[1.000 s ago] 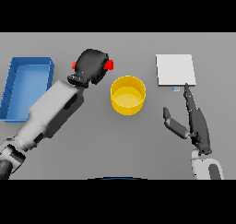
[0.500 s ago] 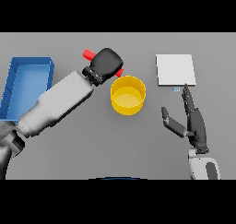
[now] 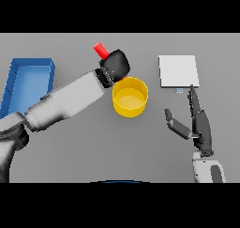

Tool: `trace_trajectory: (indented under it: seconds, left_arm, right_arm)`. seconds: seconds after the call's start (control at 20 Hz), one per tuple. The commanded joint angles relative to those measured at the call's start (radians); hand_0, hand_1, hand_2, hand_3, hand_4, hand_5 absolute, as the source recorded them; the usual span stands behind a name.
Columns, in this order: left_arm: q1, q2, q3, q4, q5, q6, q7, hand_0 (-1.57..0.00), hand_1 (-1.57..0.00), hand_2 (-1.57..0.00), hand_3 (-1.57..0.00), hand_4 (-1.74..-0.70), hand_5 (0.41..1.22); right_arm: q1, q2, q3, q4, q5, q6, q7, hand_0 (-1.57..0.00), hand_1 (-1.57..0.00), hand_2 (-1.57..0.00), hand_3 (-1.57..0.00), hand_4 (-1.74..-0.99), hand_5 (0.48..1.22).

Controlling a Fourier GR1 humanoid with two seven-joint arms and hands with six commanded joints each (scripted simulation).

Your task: Pick up the red beaker and tilt it to pour out 1 green nut into yellow bowl. Pick up the yellow bowl and place it on the metallic measuring scale.

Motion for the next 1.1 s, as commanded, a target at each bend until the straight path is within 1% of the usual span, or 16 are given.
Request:
trace_trajectory:
  seconds: [0.0, 0.05, 0.1, 0.2, 0.25, 0.35, 0.45, 0.55, 0.6, 0.7, 0.75, 0.8, 0.85, 0.9, 0.95, 1.05]
  left_arm:
    - [-0.017, -0.009, -0.012, 0.008, -0.009, 0.007, -0.011, -1.57, -1.57, -1.57, -1.56, -1.74, 1.221]
    - [-0.031, -0.015, -0.027, 0.019, -0.017, 0.011, -0.021, -1.57, -1.57, -1.57, -1.56, -1.74, 1.221]
    - [-0.042, -0.019, -0.045, 0.023, -0.024, -0.007, -0.021, -1.57, -1.57, -1.57, -1.56, -1.74, 1.221]
    - [-0.076, -0.036, -0.081, 0.048, -0.042, -0.038, -0.033, -1.57, -1.57, -1.57, -1.57, -1.74, 1.221]
    - [-0.085, -0.03, -0.099, 0.053, -0.048, -0.046, -0.044, -1.57, -1.57, -1.57, -1.57, -1.74, 1.221]
    - [-0.108, -0.034, -0.137, 0.074, -0.067, -0.033, -0.065, -1.57, -1.57, -1.57, -1.57, -1.74, 1.221]
    - [-0.128, -0.042, -0.17, 0.077, -0.082, -0.028, -0.084, -1.57, -1.57, -1.57, -1.57, -1.73, 1.221]
    - [-0.147, -0.04, -0.205, 0.093, -0.1, -0.013, -0.108, -1.57, -1.57, -1.57, -1.57, -1.73, 1.221]
    - [-0.152, -0.045, -0.217, 0.106, -0.104, -0.006, -0.108, -1.57, -1.57, -1.57, -1.57, -1.73, 1.221]
    - [-0.181, -0.031, -0.234, 0.1, -0.103, -0.008, -0.14, -1.57, -1.57, -1.57, -1.57, -1.73, 1.221]
    - [-0.202, -0.017, -0.229, 0.093, -0.094, -0.014, -0.151, -1.57, -1.57, -1.57, -1.57, -1.73, 1.221]
    - [-0.235, -0.009, -0.214, 0.094, -0.079, -0.014, -0.167, -1.57, -1.57, -1.57, -1.57, -1.73, 1.221]
    - [-0.252, 0.004, -0.204, 0.101, -0.073, 0.007, -0.155, -1.57, -1.57, -1.57, -1.57, -1.73, 1.221]
    - [-0.283, 0.012, -0.185, 0.115, -0.061, 0.019, -0.155, -1.57, -1.57, -1.57, -1.49, -1.73, 1.221]
    - [-0.313, 0.016, -0.169, 0.137, -0.05, 0.02, -0.147, -1.57, -1.57, -1.4, -1.51, -1.68, 1.221]
    - [-0.379, 0.052, -0.121, 0.185, -0.01, 0.052, -0.173, -1.57, -1.57, -1.46, -1.04, -1.7, 1.221]
  right_arm:
    - [0.006, 0.004, 0.006, 0.007, 0.008, -0.002, -0.004, 0.0, 0.0, 0.0, 0.0, -1.276, 0.6]
    - [0.002, 0.002, 0.003, 0.011, 0.016, -0.01, -0.002, 0.0, 0.0, 0.0, 0.0, -1.276, 0.593]
    - [-0.009, 0.003, 0.004, 0.019, 0.021, -0.013, 0.012, 0.0, 0.0, 0.0, 0.0, -1.27, 0.588]
    - [0.007, -0.002, 0.011, 0.015, 0.038, -0.017, -0.002, 0.0, 0.0, 0.0, 0.0, -1.25, 0.583]
    - [0.003, -0.006, 0.011, 0.004, 0.043, -0.019, 0.003, 0.0, 0.0, 0.0, 0.0, -1.236, 0.582]
    - [0.009, 0.008, 0.018, -0.003, 0.044, -0.025, 0.002, 0.0, 0.0, 0.0, 0.0, -1.216, 0.585]
    - [0.009, 0.004, 0.024, 0.001, 0.054, -0.021, 0.004, 0.0, 0.0, 0.0, 0.0, -1.204, 0.591]
    - [0.003, 0.002, 0.018, 0.009, 0.051, -0.024, -0.005, 0.0, 0.0, 0.0, 0.0, -1.21, 0.592]
    - [0.005, -0.002, 0.011, 0.01, 0.044, -0.023, -0.007, 0.0, 0.0, 0.0, 0.0, -1.209, 0.593]
    - [0.01, 0.007, 0.027, -0.008, 0.063, -0.031, -0.015, 0.0, 0.0, 0.0, 0.0, -1.207, 0.594]
    - [0.009, 0.001, 0.022, -0.012, 0.063, -0.031, 0.013, 0.0, 0.0, 0.0, 0.0, -1.206, 0.592]
    - [0.004, 0.006, 0.023, 0.0, 0.061, -0.031, 0.009, 0.0, 0.0, 0.0, 0.0, -1.206, 0.592]
    - [0.005, 0.0, 0.016, 0.007, 0.06, -0.033, -0.004, 0.0, 0.0, 0.0, 0.0, -1.209, 0.592]
    - [0.001, 0.003, 0.023, 0.013, 0.073, -0.038, -0.003, 0.0, 0.0, 0.0, 0.0, -1.203, 0.592]
    - [-0.004, -0.005, 0.019, 0.005, 0.067, -0.033, -0.011, 0.0, 0.0, 0.0, 0.0, -1.201, 0.592]
    - [0.001, 0.005, 0.025, 0.01, 0.059, -0.027, -0.028, 0.0, 0.0, 0.0, 0.0, -1.186, 0.596]
